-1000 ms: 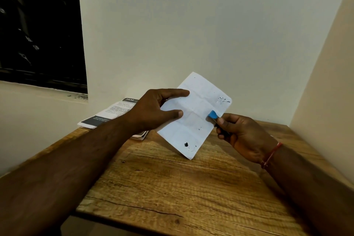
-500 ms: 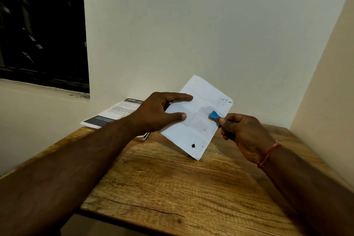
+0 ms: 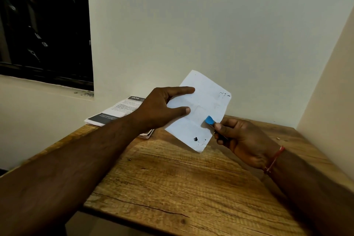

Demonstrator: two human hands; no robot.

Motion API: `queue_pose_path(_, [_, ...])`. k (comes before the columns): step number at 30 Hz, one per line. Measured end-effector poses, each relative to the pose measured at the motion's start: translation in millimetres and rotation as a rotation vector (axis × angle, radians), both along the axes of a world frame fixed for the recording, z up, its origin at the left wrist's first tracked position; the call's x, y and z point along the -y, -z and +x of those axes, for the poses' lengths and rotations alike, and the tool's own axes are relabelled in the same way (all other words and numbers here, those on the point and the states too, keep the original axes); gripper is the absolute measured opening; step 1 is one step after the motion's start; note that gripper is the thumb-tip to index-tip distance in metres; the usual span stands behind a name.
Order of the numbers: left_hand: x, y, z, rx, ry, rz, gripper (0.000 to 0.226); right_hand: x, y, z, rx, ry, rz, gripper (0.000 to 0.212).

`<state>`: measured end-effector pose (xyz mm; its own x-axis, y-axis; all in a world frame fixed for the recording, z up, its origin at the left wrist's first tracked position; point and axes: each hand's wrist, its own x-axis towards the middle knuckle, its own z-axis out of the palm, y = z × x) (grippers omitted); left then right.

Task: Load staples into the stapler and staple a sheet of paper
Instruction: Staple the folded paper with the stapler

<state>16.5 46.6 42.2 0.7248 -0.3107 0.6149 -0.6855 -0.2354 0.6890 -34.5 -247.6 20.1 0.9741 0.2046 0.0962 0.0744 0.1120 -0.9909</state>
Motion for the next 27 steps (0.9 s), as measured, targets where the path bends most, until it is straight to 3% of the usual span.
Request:
queue_pose_path(8, [0,-3,-4,0.021,-0.017,0.044,0.058,-3,-4,-1,0.041,0.096,-0.048,0.045])
queue_pose_path(13, [2,-4,-4,0.013,-0.015,0.060,0.060,-5,-4,2,0.075,0.174,-0.131,0.012])
queue_pose_path(20, [3,-3,-1,-0.010,0.008,0.047,0.063,-9,-5,4,0.132,0.295,-0.256,0.006])
queue_pose_path(25, [1,-4,0,0.032,-0.045,0.039,0.062,-12,-6,-4,0.064,0.122,-0.127,0.035])
queue_pose_path(27, [1,-4,1,0.025,-0.047,0.002,0.062,-14,-6,-7,0.018,0.043,-0.097,0.037])
